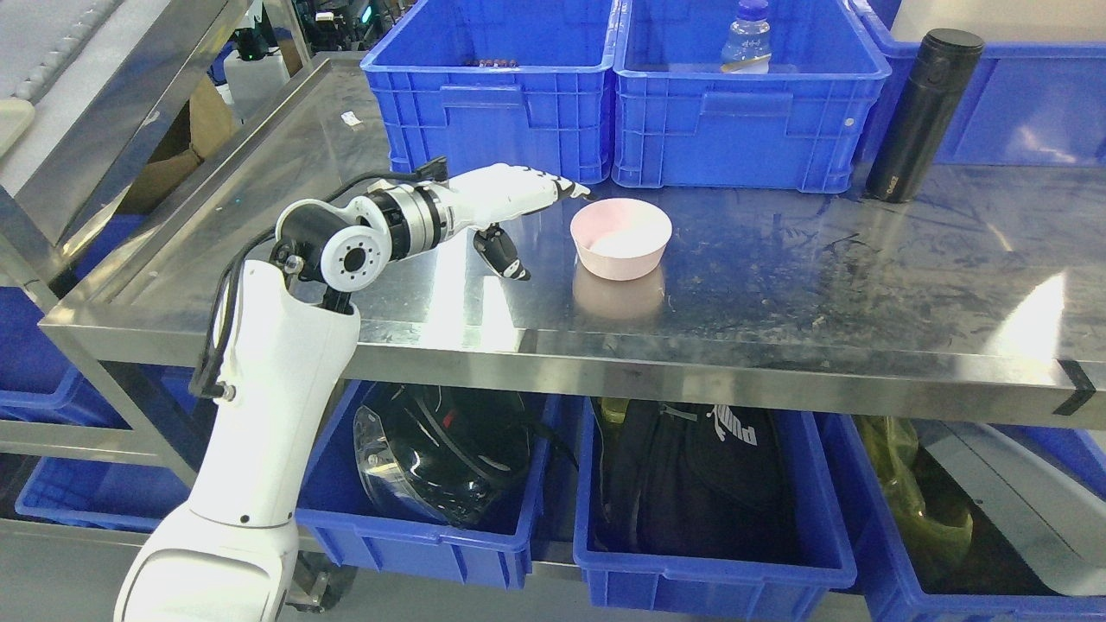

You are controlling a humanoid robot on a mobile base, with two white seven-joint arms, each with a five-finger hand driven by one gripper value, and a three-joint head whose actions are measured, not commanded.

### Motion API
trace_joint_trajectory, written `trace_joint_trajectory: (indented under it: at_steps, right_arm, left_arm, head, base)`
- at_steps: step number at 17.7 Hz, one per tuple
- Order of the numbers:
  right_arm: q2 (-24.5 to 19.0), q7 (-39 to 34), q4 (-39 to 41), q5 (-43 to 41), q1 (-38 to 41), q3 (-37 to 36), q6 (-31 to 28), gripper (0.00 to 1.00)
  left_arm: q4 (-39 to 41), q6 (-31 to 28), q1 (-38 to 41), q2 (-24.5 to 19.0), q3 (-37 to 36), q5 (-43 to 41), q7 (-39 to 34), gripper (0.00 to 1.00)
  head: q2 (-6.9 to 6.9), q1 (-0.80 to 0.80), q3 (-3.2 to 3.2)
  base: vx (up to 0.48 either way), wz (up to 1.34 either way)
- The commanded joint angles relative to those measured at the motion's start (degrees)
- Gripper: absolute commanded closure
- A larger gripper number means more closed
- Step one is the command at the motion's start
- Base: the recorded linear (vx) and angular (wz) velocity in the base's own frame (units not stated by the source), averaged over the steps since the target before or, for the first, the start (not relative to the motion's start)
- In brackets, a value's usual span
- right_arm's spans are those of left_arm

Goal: Stack pink IKEA bowl on shelf middle layer
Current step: 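Close the left hand fingers around the pink bowl's rim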

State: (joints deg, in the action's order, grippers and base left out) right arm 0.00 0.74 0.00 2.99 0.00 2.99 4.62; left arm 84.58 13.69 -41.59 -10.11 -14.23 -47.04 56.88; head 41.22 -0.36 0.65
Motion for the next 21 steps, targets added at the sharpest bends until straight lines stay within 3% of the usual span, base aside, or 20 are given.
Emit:
trace_joint_trajectory:
  at_steps: [1, 10, 17, 21]
  right_arm:
    - [1.0, 0.32, 1.0, 0.0, 0.18, 0.0, 0.04, 0.0]
    - [1.0, 0.32, 1.0, 0.0, 0.18, 0.0, 0.04, 0.0]
    - [1.0, 0.32, 1.0, 0.0, 0.18, 0.0, 0.04, 0.0]
    - [1.0, 0.32, 1.0, 0.0, 0.18, 0.0, 0.04, 0.0]
  left_arm:
    - [-8.81, -0.07, -5.51, 4.22, -8.44, -3.32, 3.58, 0.3]
    - [-19.71, 3.7, -8.86, 8.17, -8.27, -3.67, 3.24, 0.44]
    - [-20.51, 3.97, -8.94, 8.01, -8.1, -3.67, 3.41, 0.56]
    - [-24.1, 9.75, -8.86, 8.7, -3.1, -3.67, 4.2, 0.89]
  head:
    - [0.0, 0.0, 0.0]
    - [0.0, 0.0, 0.0]
    - [0.0, 0.0, 0.0]
    - [0.0, 0.0, 0.0]
  base:
    - [0.0, 0.0]
    - [0.0, 0.0]
    - [0.0, 0.0]
    - [0.0, 0.0]
